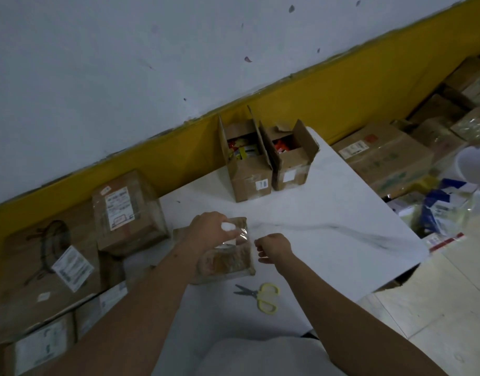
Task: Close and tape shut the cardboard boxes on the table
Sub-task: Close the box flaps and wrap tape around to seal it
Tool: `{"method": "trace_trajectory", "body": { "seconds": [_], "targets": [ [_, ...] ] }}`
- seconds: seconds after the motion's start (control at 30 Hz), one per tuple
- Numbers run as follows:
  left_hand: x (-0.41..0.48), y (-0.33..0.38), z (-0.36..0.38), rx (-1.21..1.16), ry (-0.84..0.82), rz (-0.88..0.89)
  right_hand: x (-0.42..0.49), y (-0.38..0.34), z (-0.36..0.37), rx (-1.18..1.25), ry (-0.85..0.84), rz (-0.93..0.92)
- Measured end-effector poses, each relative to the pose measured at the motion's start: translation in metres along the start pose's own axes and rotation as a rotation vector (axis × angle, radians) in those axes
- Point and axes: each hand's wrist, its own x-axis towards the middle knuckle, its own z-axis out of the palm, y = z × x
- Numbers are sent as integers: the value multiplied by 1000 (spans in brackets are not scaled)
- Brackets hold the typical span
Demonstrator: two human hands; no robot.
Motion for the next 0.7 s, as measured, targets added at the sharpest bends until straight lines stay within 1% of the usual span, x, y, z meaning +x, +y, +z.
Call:
{"method": "trace_trajectory", "body": {
  "seconds": [0.07, 0.13, 0.2, 0.27, 0.3, 0.33, 0.4, 0.43, 0.47, 0.53, 0.57, 0.6, 0.67, 0.7],
  "targets": [
    [2, 0, 0, 17, 12, 19, 0, -1, 3, -12, -27, 36],
    [5, -4, 3, 7, 40, 25, -3, -3, 7, -18, -93, 98],
    [4, -8, 4, -97, 63, -13, -6, -4, 7, -43, -157, 161],
    [2, -11, 8, -238, 90, -73, -3, -2, 3, -167, -143, 159],
    [1, -12, 10, -280, 113, -96, 1, 2, 0, -259, -97, 111],
    [0, -12, 12, -293, 134, -113, 3, 4, -1, -350, -34, 26],
    [0, -12, 17, -280, 174, -131, 3, 4, 4, -461, 87, -211],
    [1, -12, 18, -275, 187, -133, 1, 3, 11, -465, 102, -308],
    [1, -12, 19, -276, 192, -137, -4, -2, 19, -456, 80, -371],
    [0, -11, 18, -304, 182, -146, -8, -6, 39, -473, -4, -431],
    [-2, -12, 17, -327, 166, -155, -7, -5, 47, -477, -32, -418],
    [-4, -14, 16, -355, 146, -167, -6, -3, 55, -449, -27, -398],
    [-11, -22, 17, -447, 98, -196, -1, 4, 65, -381, 33, -352],
    [-16, -25, 19, -509, 73, -211, 0, 6, 68, -390, 66, -341]
  ]
}}
